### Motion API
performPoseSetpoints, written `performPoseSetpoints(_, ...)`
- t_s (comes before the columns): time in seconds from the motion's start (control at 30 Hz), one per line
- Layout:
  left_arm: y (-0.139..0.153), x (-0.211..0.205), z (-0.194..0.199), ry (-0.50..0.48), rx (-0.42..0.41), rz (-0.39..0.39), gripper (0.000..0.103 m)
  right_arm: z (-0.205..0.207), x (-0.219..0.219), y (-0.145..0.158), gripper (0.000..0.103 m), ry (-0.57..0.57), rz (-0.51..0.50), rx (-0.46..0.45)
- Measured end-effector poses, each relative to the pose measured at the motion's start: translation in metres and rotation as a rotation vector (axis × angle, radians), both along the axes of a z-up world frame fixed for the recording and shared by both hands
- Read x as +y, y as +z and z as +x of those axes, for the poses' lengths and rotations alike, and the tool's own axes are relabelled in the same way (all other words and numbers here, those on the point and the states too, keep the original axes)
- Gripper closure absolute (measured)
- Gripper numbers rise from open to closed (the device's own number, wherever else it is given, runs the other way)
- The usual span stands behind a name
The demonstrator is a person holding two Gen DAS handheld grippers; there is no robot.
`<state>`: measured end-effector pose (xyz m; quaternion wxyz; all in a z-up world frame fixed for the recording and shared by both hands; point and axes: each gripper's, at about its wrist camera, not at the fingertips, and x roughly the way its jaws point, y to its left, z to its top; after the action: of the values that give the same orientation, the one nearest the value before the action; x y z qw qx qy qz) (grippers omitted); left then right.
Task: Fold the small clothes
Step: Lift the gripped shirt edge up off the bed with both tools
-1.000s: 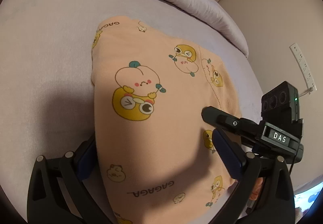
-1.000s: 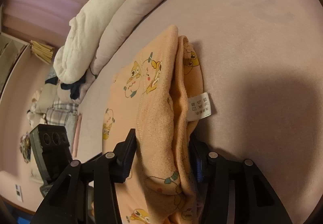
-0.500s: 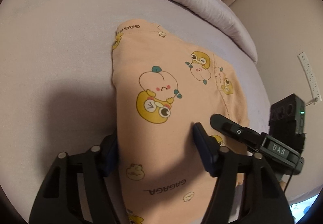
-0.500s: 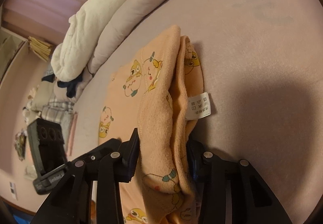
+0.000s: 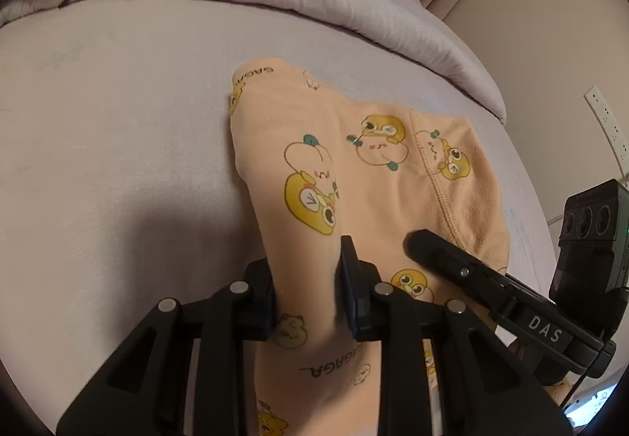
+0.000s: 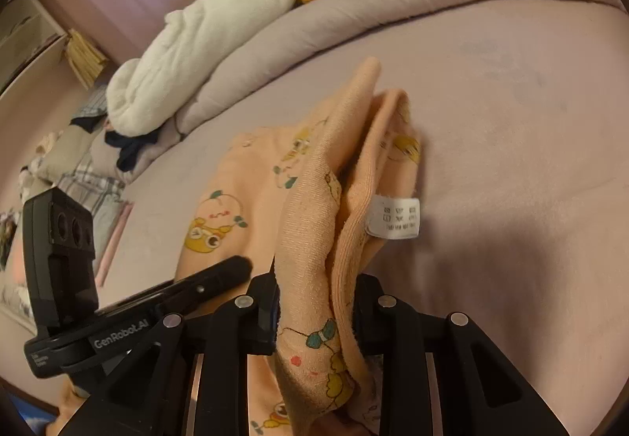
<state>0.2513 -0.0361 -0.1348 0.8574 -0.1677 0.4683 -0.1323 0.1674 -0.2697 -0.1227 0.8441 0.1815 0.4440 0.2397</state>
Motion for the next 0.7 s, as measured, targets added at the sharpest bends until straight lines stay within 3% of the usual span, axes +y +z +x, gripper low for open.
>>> performPoseSetpoints(0.7, 0.035, 0.024, -0.114, 0.021, -0.042, 0.011, 0.078, -0.103, 0.036, 0.046, 0.075, 0.125, 0.026, -0.075)
